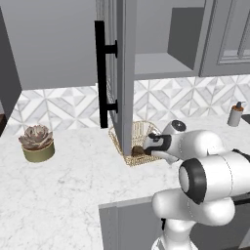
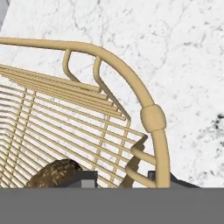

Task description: Open the cabinet, pick up the bread from the cabinet and place it in the basket. Then move the basket to the dining counter.

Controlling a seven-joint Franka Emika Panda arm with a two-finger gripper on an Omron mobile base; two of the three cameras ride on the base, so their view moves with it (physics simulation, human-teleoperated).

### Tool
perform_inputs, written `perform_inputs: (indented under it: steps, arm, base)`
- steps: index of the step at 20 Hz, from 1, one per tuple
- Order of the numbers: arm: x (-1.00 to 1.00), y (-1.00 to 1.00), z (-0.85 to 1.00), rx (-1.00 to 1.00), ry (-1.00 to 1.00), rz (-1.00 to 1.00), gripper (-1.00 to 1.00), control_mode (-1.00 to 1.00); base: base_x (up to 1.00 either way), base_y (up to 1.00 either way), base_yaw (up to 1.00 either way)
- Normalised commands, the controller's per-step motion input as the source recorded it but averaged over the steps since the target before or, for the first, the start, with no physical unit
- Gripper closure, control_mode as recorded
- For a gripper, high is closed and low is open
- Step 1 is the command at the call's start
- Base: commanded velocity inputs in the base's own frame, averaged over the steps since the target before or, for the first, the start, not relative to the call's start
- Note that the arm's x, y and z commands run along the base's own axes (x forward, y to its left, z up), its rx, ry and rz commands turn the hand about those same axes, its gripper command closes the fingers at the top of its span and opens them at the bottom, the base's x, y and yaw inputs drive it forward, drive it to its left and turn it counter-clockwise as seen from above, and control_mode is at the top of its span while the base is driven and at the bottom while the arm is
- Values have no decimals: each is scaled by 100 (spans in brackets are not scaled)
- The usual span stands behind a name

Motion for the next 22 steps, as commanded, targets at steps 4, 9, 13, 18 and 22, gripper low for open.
perform_inputs:
  steps: [4,9,13,18,22]
  arm:
    - [-60,-14,-9,3,0,-2,100,-100]
    - [-53,-25,38,12,-1,-4,100,-100]
    - [-11,-10,100,12,0,-9,100,-100]
    - [-84,-20,93,5,1,-15,100,-100]
    - [-88,-80,45,-1,0,-13,100,-100]
  base:
    - [0,0,0]
    - [0,0,0]
    - [0,0,0]
    - [0,0,0]
    - [0,0,0]
